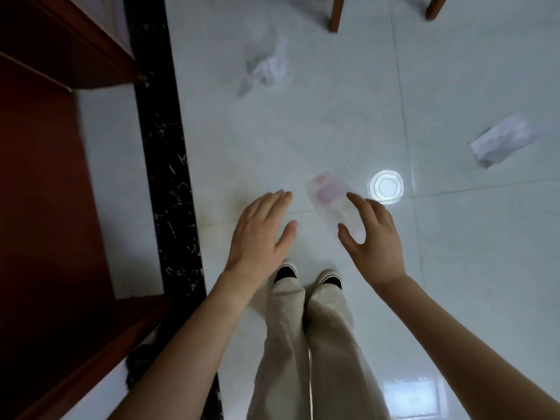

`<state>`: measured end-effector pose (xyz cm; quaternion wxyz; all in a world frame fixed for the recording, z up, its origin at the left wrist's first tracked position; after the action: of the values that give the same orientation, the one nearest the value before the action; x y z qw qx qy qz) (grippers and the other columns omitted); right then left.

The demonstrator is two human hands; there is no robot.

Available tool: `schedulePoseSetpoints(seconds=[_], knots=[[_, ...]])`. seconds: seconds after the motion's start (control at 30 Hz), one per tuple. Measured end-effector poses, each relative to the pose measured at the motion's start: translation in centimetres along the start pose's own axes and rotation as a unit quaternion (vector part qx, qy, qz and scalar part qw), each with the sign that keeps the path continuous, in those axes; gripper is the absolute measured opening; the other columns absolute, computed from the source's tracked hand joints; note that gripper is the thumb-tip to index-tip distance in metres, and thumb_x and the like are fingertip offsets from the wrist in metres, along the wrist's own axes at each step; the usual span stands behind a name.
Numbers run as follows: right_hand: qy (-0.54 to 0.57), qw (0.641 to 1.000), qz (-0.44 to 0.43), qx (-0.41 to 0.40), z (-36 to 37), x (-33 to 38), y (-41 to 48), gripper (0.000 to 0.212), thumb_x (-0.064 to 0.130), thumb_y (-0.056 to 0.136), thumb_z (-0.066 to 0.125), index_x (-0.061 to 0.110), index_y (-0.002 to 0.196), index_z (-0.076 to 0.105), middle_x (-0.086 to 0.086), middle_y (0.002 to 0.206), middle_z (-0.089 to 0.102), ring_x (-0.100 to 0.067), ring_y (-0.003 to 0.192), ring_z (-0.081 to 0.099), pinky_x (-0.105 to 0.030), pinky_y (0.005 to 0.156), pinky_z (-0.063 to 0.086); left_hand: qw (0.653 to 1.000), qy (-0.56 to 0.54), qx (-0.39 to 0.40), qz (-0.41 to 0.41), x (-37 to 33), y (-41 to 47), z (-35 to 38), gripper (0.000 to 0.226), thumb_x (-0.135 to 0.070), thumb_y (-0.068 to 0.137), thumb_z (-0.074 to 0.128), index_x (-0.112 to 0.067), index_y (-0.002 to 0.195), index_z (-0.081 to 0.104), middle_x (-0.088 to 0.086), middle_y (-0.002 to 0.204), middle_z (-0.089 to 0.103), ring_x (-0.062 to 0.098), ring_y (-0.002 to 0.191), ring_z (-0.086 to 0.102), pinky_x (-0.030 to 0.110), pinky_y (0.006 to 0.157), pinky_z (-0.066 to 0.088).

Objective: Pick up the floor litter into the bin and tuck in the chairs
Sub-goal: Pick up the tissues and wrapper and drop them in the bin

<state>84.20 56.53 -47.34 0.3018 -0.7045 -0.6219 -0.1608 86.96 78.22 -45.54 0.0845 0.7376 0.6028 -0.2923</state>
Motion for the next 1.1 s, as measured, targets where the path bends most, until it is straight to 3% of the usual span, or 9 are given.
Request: schedulePoseSetpoints(seconds=[0.27, 0.5, 0.7, 0.87, 1.1], knots=[[0.016, 0.999, -0.015, -0.041, -12.7, 13.8, 1.5, 0.056, 0.027, 0.089, 0.065, 0.023, 0.140, 0.044, -0.003, 0.128, 0.056, -0.022, 0.116, 0.052, -0.036, 0.090, 0.049, 0.998, -0.011, -0.057, 0.008, -6.5, 0.9, -17.2, 0.051, -0.037, 0.093, 0.040, -0.010, 0.136, 0.049, 0.005, 0.139, 0.052, 0.023, 0.129, 0.045, 0.037, 0.109, 0.033], [0.028, 0.997, -0.013, -0.070, -17.6, 18.2, 7.3, 0.057, 0.026, 0.088, 0.068, 0.022, 0.140, 0.045, 0.000, 0.127, 0.056, -0.020, 0.117, 0.052, -0.027, 0.089, 0.042, 0.995, -0.004, -0.103, 0.003, -6.8, 5.7, -24.6, 0.050, -0.037, 0.094, 0.041, -0.010, 0.135, 0.050, 0.005, 0.137, 0.054, 0.022, 0.127, 0.047, 0.036, 0.108, 0.035], [0.046, 0.997, 0.023, -0.053, -16.9, 16.9, 17.2, 0.057, 0.028, 0.088, 0.068, 0.023, 0.140, 0.045, -0.003, 0.129, 0.055, -0.022, 0.118, 0.051, -0.027, 0.091, 0.040, 0.995, -0.006, -0.099, -0.022, -4.5, 15.4, -24.0, 0.050, -0.038, 0.093, 0.044, -0.011, 0.135, 0.049, 0.003, 0.136, 0.054, 0.019, 0.126, 0.046, 0.030, 0.107, 0.033], [0.031, 0.998, 0.021, -0.048, -14.7, 15.4, 27.4, 0.056, 0.025, 0.087, 0.069, 0.018, 0.138, 0.048, -0.007, 0.128, 0.056, -0.024, 0.117, 0.052, -0.028, 0.092, 0.040, 0.993, -0.019, -0.096, -0.063, -0.5, 26.2, -21.2, 0.053, -0.038, 0.088, 0.048, -0.011, 0.133, 0.050, 0.005, 0.133, 0.056, 0.021, 0.121, 0.050, 0.034, 0.102, 0.040], [0.036, 0.998, 0.034, -0.030, -5.8, 10.6, 38.9, 0.055, 0.025, 0.089, 0.068, 0.021, 0.139, 0.045, -0.004, 0.131, 0.054, -0.024, 0.119, 0.052, -0.034, 0.093, 0.046, 0.996, -0.018, -0.067, -0.058, 8.5, 39.7, -13.3, 0.054, -0.038, 0.082, 0.050, -0.013, 0.130, 0.054, 0.005, 0.128, 0.059, 0.025, 0.116, 0.053, 0.034, 0.099, 0.042]])
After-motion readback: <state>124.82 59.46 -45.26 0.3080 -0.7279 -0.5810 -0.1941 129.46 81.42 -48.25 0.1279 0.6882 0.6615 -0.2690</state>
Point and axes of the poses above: each hand's wrist, its own y-axis towards the middle knuckle, its own z-axis out of the palm, x = y × z, the point moved 1 cm from there along y, towards the middle knuckle
